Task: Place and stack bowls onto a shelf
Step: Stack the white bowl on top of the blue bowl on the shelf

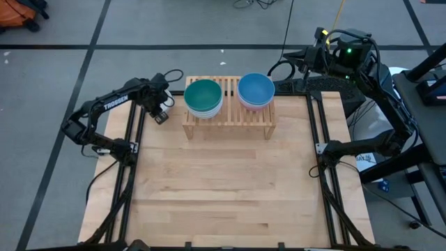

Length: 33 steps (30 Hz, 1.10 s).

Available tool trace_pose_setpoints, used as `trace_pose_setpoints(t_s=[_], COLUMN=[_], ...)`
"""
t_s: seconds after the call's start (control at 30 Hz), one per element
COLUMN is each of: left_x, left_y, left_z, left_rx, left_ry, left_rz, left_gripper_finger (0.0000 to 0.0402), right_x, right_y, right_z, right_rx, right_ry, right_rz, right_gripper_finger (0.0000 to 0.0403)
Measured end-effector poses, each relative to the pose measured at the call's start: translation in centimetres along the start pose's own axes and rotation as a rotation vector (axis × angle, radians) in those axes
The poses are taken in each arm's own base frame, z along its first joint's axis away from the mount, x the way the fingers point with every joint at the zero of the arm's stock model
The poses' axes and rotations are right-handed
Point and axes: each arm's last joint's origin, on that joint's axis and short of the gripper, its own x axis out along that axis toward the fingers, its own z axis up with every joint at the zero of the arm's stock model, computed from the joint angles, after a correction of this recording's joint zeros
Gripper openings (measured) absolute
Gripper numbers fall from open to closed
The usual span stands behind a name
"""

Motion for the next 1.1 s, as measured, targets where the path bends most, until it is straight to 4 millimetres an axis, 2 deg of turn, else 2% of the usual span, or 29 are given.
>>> trace_pose_setpoints(t_s=[0.17,0.4,0.63,0.9,1.1], left_x=[0.1,1.4,2.2,1.6,-0.3], left_y=[0.0,-0.3,-0.3,-0.4,-1.0], left_z=[0.0,-0.9,-0.6,-0.1,1.3], left_rx=[0.017,0.028,0.023,0.067,0.196], left_ry=[0.003,0.061,0.002,-0.027,-0.099], left_rz=[0.003,0.031,0.064,0.069,0.085], left_gripper_finger=[0.0083,0.0083,0.0083,0.0083,0.0083], right_x=[0.0,0.0,0.0,0.0,0.0], right_y=[0.0,0.0,-0.2,-0.2,-0.2], right_z=[0.0,0.0,0.3,0.3,0.3], right_rx=[-0.001,-0.003,-0.009,-0.010,-0.010], right_ry=[0.000,-0.001,-0.030,-0.033,-0.033], right_rz=[0.000,-0.001,-0.021,-0.023,-0.023], right_gripper_finger=[0.0000,0.0000,0.0000,0.0000,0.0000])
